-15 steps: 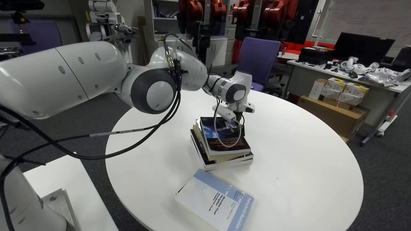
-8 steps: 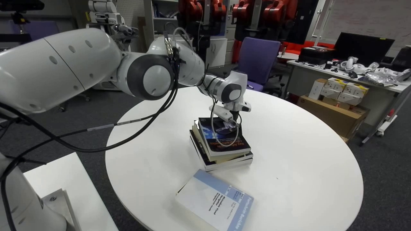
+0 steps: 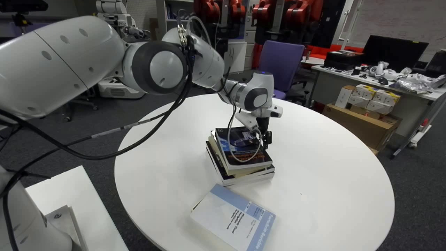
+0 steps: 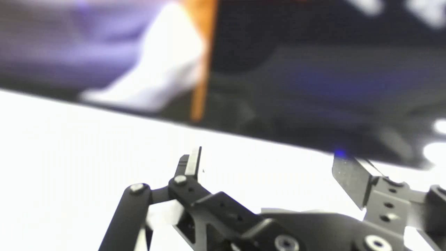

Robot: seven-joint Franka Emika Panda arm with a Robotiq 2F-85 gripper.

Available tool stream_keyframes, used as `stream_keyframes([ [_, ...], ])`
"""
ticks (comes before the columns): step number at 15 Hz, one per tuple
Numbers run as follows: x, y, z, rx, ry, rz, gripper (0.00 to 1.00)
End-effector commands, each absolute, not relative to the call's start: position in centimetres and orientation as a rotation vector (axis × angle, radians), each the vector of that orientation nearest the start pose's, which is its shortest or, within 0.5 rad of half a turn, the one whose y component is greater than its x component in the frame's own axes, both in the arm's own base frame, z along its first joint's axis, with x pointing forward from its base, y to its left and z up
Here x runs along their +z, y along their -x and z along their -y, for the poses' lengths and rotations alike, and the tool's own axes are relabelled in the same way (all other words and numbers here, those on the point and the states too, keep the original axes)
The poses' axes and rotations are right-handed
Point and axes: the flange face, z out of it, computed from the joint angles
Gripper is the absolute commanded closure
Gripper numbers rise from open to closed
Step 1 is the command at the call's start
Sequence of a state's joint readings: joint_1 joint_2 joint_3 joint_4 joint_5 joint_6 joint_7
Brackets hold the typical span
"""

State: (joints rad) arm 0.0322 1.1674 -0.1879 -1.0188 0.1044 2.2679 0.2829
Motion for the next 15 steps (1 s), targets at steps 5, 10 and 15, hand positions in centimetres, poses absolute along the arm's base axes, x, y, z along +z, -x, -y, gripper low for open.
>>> stream_keyframes([
  [5,13.6,-73.6,8.3,-0.085,3.143,-0.653,0.0],
  [10,13.1,-70.3,7.4,0.021,3.118,-0.614,0.0],
  [15,13.1,-68.4,6.9,0.038,3.113,-0.572,0.0],
])
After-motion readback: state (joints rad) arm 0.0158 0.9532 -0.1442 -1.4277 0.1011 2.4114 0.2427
